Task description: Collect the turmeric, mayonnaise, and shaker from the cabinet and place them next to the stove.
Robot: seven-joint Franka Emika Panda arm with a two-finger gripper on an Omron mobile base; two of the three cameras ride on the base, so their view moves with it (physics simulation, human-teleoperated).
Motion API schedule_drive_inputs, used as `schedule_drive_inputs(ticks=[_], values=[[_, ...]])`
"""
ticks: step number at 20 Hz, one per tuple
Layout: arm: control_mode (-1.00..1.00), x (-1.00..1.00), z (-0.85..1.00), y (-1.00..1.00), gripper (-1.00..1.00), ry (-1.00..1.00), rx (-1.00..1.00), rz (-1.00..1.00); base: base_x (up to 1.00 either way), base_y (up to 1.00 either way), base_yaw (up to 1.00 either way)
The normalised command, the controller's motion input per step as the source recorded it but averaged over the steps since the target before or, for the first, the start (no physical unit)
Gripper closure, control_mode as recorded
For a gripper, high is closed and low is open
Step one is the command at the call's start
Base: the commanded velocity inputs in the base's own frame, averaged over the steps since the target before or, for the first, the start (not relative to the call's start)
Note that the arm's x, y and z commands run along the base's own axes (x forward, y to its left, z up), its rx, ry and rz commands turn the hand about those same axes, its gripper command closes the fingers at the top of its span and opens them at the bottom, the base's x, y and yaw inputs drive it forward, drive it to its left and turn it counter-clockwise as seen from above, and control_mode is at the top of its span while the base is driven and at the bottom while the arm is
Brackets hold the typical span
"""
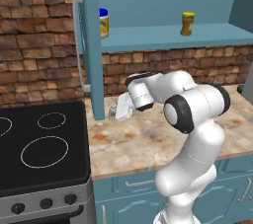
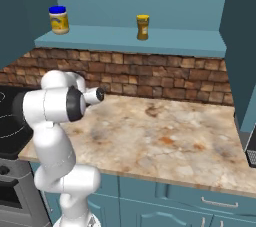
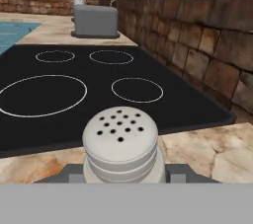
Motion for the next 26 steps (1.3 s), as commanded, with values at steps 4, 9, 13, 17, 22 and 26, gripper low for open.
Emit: schedule_drive_inputs(ticks=[4,9,13,17,22,26], values=[[-1.00,0.25,-0.28,0.37,1.00,0.03,0.00,0.00,0.00,0.00,0.00],[-1.00,0.12,-0.23,0.31,1.00,0.00,-0.02,0.00,0.00,0.00,0.00],[-1.00,0.12,-0.20,0.33,1.00,0.00,-0.03,0.00,0.00,0.00,0.00],[-1.00,0.03,-0.28,0.25,1.00,0.00,-0.02,0.00,0.00,0.00,0.00],[-1.00,0.10,-0.38,0.08,1.00,0.00,0.00,0.00,0.00,0.00,0.00],[-1.00,0.09,-0.31,0.01,-1.00,0.00,0.00,0.00,0.00,0.00,0.00]])
